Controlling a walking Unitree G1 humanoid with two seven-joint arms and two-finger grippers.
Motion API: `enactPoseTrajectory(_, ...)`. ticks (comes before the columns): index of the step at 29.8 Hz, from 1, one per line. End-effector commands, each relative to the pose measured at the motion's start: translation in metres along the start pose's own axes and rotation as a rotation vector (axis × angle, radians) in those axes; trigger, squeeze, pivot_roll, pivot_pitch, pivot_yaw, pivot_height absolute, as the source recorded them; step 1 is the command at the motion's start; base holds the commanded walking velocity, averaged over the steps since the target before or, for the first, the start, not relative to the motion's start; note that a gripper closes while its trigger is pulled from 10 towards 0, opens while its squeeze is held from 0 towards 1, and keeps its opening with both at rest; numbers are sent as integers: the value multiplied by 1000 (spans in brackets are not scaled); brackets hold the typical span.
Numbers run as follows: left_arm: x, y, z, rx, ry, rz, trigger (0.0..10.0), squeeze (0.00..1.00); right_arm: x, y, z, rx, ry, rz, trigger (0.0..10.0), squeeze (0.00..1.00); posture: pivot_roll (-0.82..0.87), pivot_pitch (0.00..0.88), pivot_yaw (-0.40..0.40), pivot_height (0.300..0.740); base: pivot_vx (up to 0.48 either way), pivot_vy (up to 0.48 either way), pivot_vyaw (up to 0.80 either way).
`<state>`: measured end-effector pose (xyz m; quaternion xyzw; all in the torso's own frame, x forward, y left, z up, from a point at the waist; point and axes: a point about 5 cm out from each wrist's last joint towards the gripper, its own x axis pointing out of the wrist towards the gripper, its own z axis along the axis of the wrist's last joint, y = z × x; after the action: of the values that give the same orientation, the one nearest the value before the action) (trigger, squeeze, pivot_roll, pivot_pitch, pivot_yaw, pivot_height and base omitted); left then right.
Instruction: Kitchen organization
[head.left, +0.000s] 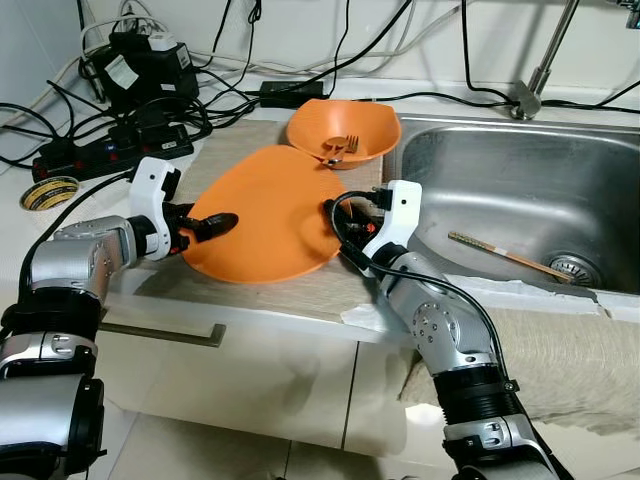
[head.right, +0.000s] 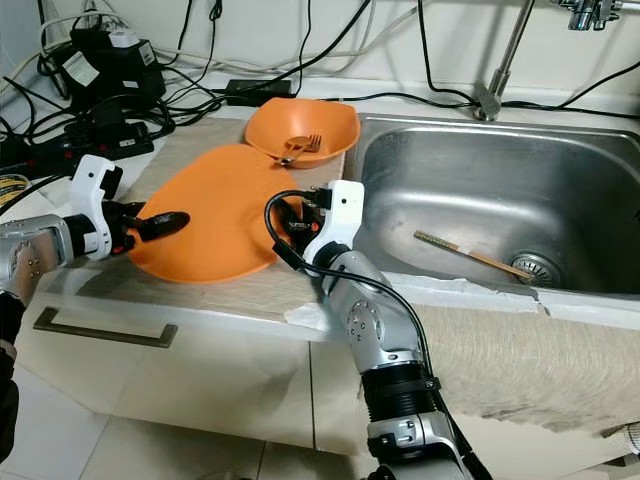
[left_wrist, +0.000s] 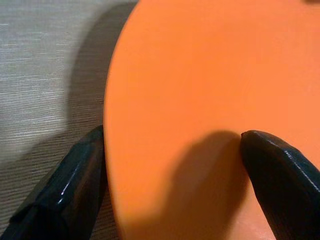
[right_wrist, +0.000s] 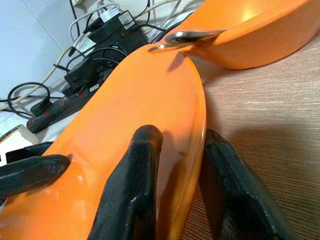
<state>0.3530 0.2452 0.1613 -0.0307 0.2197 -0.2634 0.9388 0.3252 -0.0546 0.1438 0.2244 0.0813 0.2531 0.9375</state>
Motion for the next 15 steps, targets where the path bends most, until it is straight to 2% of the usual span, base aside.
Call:
enactPoseTrajectory(1, 5, -3, -16, -12, 69, -8, 10000, 0, -2, 0, -7, -13, 37, -3, 0, 0, 23, 0, 42, 736, 0, 0, 0)
enactPoseTrajectory(6, 5, -2, -12, 53, 60, 35, 10000, 0, -4, 2, -8, -33, 45, 10, 0, 0, 23, 0, 44, 736, 0, 0, 0)
enactPoseTrajectory(12, 12, -9, 6, 88, -111, 97, 10000, 0, -6, 3, -13, -73, 62, 24, 0, 0, 23, 0, 43, 736, 0, 0, 0)
enactPoseTrajectory(15, 13, -11, 5, 82, -125, 102, 10000, 0, -6, 3, -16, -81, 77, 33, 0, 0, 23, 0, 42, 736, 0, 0, 0)
